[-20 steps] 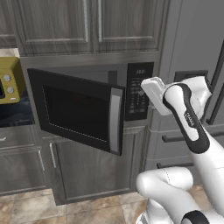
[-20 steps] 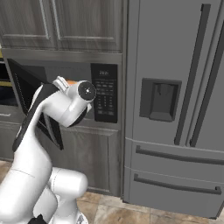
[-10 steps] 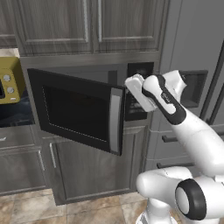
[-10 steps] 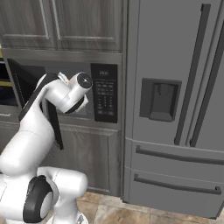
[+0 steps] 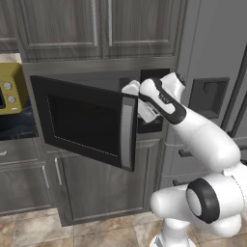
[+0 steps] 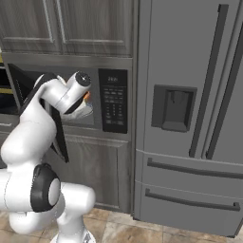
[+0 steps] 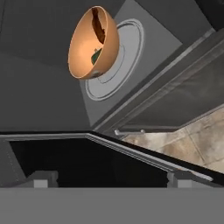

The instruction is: The microwave is finished heating the chicken drumstick and squash. Take the bowl containing the food and place it on the dining counter.

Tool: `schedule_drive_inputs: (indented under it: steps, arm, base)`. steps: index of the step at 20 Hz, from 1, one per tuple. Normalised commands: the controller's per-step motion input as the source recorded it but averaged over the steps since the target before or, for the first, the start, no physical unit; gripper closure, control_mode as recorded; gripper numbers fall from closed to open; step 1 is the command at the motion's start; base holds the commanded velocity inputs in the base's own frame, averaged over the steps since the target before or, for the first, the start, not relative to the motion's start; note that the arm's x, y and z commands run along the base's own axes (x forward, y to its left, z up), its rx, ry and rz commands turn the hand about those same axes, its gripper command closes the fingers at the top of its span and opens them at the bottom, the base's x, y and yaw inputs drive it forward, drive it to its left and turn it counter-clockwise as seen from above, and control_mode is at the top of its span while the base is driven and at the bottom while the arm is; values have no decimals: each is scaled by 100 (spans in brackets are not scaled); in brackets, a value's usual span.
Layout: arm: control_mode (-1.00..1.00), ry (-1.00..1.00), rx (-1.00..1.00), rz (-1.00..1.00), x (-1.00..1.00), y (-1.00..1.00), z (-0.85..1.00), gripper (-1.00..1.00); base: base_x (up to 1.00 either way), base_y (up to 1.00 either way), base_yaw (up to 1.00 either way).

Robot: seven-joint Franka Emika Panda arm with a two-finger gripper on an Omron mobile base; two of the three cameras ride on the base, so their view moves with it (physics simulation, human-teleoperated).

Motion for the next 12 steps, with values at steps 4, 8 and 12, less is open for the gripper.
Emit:
schedule_drive_inputs:
  steps: [4, 8, 12]
  arm:
    - [-100, 8, 0, 13, -36, 34, 0, -100]
    - [-100, 5, 0, 20, -72, 40, 0, -100]
    - [-100, 2, 1, 25, -98, 58, 0, -100]
  base:
    - [0, 0, 0]
    - [0, 0, 0]
    - [0, 0, 0]
